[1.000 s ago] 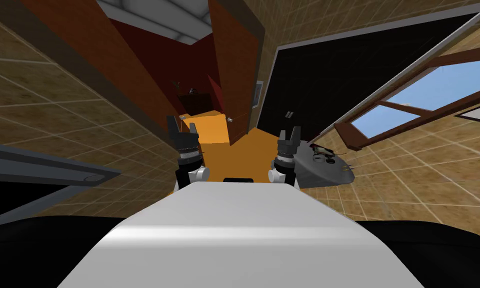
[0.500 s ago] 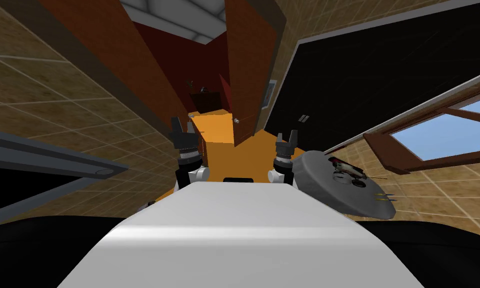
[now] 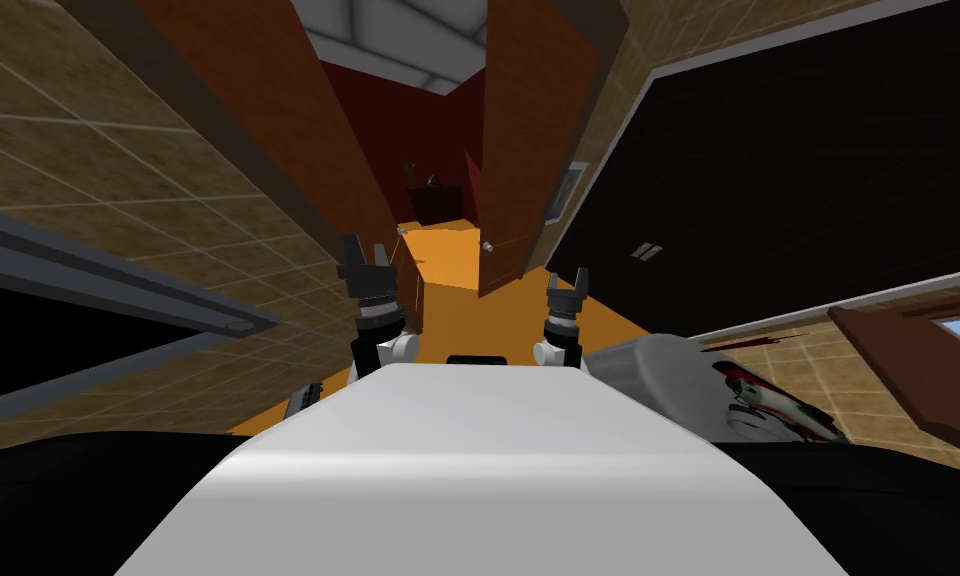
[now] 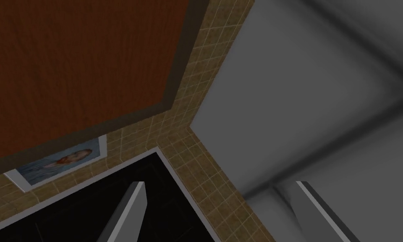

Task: Push the door open

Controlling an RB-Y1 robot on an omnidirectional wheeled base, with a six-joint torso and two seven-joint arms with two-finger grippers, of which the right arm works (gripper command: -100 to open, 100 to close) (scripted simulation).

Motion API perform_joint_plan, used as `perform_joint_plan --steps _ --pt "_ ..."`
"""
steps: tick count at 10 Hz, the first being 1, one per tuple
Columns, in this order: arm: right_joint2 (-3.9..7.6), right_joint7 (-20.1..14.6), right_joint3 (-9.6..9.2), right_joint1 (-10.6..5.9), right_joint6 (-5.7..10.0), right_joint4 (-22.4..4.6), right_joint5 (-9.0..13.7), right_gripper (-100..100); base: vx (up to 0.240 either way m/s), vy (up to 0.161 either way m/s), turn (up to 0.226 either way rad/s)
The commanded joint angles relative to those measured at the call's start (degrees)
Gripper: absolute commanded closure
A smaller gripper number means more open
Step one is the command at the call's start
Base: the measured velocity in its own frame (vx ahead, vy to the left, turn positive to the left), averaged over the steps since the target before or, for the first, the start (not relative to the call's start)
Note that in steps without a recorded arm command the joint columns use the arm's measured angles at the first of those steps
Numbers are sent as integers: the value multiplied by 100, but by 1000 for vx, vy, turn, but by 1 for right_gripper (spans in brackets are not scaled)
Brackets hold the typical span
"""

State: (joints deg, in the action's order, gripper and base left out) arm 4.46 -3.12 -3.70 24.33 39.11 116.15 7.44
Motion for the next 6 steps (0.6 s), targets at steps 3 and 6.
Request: perform_joint_plan --steps 3,6 --pt "58 -363 7 -43 82 -319 267 -100 140 -52 244" --pt "93 -651 9 -82 175 -612 482 -100 111 -69 235"
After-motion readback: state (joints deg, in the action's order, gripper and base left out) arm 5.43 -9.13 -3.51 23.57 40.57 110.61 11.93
